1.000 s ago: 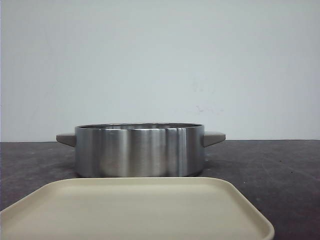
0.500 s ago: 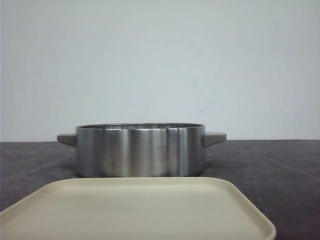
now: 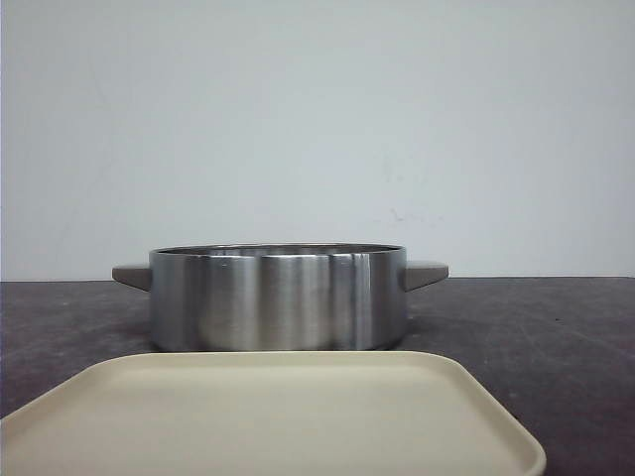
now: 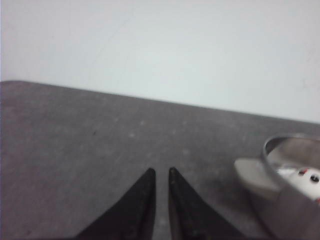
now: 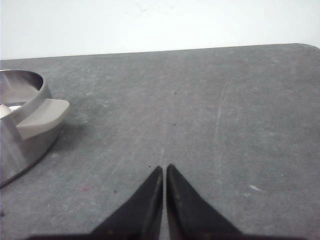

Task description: Steam buns

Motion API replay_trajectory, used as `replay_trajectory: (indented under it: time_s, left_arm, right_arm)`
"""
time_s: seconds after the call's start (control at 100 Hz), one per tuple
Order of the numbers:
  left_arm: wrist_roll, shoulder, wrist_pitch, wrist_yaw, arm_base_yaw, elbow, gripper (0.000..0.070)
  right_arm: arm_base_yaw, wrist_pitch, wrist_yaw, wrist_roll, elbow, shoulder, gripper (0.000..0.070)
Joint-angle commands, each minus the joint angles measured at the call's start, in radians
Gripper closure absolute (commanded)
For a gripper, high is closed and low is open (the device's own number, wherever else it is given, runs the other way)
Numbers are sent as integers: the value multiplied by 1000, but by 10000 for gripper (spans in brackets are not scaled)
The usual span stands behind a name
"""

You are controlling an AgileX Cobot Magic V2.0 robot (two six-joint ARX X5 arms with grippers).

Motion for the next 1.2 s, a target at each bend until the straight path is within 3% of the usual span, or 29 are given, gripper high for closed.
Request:
replay_trajectory:
  time_s: [0.0,0.17,0.44,1.19]
  left_arm:
    - [71,0,-37,-1,2,-18,700]
    - [91,0,-161,-1,2,-18,700]
    - [58,0,-159,-79,2,-18,700]
    - [32,1,-155,-78,0,-18,700]
  right_arm:
    - [0,10,0,9,-2,0,693]
    - [0,10,6,9,-2,0,693]
    - [0,10,6,9,-2,0,693]
    - [0,10,7,9,-2,0,693]
